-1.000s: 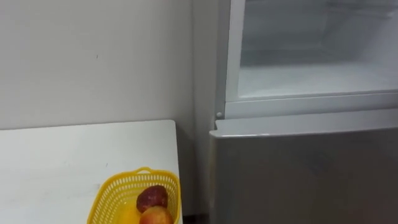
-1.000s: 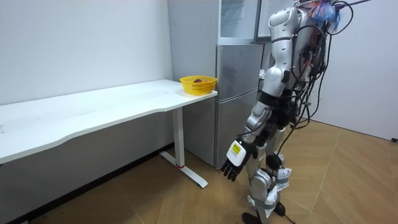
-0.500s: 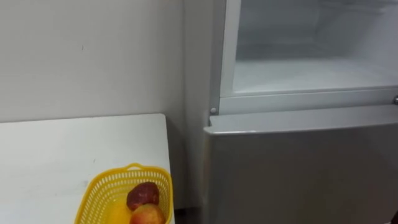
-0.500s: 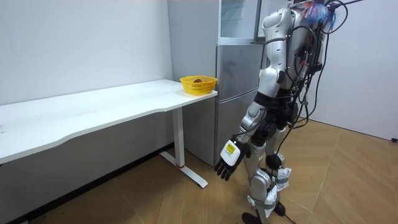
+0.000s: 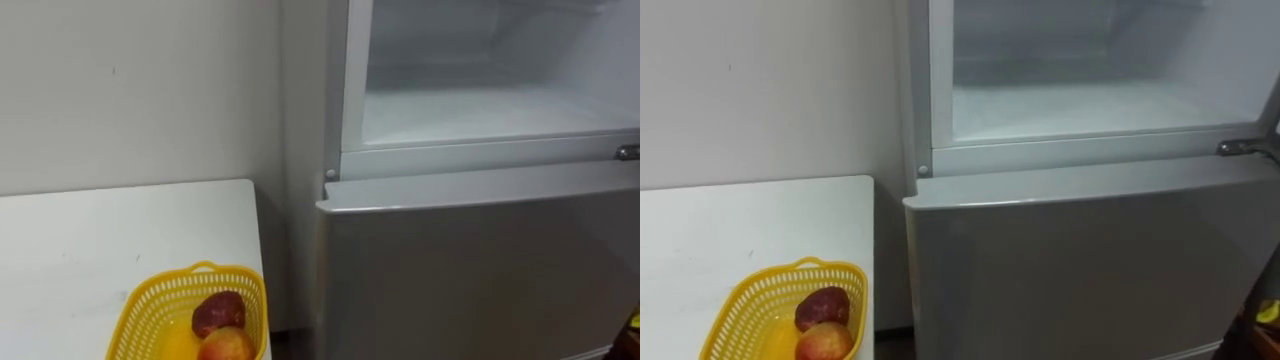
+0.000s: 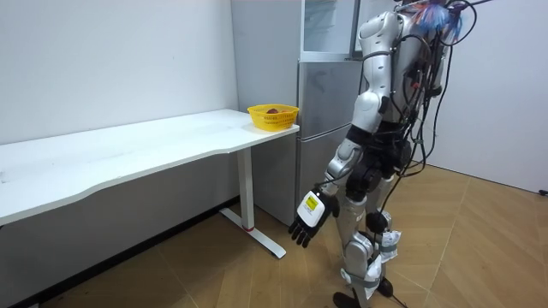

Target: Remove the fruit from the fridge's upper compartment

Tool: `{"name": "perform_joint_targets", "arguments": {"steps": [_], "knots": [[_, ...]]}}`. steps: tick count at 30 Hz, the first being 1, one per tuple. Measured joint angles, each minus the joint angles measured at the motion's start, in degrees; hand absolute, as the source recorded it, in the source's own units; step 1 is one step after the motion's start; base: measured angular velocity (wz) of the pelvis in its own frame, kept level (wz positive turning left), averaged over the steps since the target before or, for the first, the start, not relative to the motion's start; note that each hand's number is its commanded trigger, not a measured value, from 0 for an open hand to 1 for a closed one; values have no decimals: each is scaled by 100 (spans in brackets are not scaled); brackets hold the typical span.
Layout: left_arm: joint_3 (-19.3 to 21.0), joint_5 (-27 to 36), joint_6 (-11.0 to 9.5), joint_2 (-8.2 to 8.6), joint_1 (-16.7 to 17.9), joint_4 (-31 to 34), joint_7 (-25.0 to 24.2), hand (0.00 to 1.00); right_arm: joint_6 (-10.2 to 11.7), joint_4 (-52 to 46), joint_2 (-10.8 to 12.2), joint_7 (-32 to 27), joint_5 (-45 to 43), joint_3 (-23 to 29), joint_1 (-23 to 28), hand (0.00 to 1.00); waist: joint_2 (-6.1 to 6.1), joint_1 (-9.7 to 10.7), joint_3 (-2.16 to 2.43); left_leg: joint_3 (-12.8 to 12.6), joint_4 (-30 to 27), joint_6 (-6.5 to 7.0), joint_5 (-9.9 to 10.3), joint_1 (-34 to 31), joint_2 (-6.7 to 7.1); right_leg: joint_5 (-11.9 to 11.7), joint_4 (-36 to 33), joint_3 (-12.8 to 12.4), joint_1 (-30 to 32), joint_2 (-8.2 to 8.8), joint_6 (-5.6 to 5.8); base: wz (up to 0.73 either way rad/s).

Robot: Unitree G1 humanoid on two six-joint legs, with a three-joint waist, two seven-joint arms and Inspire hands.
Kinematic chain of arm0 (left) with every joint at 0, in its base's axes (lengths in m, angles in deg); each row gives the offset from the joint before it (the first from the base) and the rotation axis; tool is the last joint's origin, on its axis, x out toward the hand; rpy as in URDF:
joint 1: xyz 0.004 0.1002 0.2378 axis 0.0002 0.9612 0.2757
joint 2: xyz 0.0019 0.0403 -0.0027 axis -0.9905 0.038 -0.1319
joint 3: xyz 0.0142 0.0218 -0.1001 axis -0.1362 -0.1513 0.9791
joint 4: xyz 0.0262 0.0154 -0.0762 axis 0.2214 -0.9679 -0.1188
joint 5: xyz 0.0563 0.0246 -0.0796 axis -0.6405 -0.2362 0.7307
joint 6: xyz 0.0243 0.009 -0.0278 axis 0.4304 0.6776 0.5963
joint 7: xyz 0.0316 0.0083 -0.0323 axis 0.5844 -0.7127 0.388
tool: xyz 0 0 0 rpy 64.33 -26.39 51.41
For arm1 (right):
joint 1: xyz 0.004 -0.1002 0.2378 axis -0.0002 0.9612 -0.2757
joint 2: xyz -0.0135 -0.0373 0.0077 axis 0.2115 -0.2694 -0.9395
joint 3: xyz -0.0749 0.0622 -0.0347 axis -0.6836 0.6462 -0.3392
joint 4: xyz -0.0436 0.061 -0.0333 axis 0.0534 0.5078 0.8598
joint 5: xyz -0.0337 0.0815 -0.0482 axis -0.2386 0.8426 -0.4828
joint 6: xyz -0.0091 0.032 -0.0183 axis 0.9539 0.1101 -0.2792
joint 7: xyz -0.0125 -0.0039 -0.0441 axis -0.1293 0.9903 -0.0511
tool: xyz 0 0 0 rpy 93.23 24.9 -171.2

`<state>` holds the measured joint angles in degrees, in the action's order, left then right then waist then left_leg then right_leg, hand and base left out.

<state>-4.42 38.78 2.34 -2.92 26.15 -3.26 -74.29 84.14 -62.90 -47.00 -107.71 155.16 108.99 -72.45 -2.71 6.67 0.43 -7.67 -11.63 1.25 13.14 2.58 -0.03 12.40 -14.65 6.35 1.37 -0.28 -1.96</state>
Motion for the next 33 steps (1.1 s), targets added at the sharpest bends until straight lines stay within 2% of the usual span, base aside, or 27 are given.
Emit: {"name": "perform_joint_targets", "arguments": {"steps": [5,7,19,22,33], "knots": [[51,-125,0,9,6,-48,-44,0,68,-524,-41,-48,-584,5,0,0,-41,-40,-12,-15,21,0,0,67,-3,0,-5,-7,-30,-5,0,-1],[51,-125,0,10,8,-51,-61,0,81,-668,-98,-44,-587,1,-12,0,-69,-43,-11,-17,23,0,0,73,-3,0,-9,-10,-30,-5,0,0],[107,-126,-102,37,21,-182,-244,0,104,-740,-102,-45,-518,-8,-36,0,-79,-63,-15,-50,39,0,0,93,-2,1,-8,-62,-24,-17,0,-1],[157,-164,-105,42,33,-241,-268,0,105,-744,-102,-19,-520,-10,-172,0,-93,-89,-18,-105,39,0,0,120,-7,0,-18,-132,-28,-32,-1,-8],[177,-386,-134,72,7,-395,-262,0,120,-768,-120,483,-510,-73,-287,0,-104,-175,-21,-156,31,0,0,159,-10,23,-134,-165,-2,-23,-12,-2]]}}
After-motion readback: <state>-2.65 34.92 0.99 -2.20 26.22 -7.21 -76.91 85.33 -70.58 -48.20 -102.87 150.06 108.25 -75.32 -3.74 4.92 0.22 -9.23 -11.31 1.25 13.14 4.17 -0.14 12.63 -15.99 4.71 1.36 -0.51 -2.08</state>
